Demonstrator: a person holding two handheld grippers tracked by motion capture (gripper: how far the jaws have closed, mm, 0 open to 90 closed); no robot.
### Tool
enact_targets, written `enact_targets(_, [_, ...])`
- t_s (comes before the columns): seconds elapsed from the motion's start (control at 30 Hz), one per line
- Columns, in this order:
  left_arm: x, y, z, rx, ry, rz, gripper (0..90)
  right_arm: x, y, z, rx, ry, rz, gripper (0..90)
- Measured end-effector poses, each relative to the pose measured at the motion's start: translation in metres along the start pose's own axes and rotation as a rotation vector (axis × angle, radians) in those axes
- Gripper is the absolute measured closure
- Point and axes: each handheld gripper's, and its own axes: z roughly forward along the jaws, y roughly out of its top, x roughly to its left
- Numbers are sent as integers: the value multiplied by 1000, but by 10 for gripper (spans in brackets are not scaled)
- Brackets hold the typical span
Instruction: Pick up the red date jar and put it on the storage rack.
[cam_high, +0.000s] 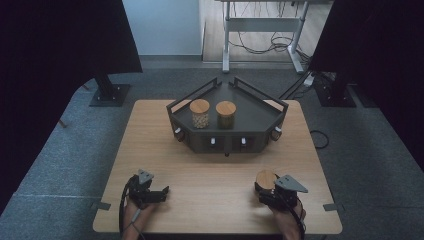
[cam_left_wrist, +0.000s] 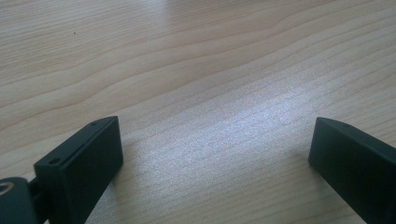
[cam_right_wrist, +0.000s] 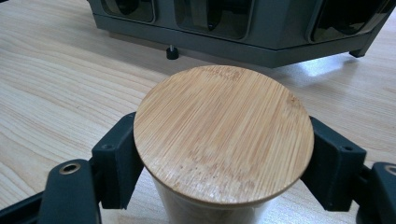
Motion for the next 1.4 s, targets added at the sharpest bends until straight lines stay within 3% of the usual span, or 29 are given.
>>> enact_targets(1.4, [0, 0, 0, 0, -3, 3, 29, 4, 37, -16, -68, 4, -12, 236])
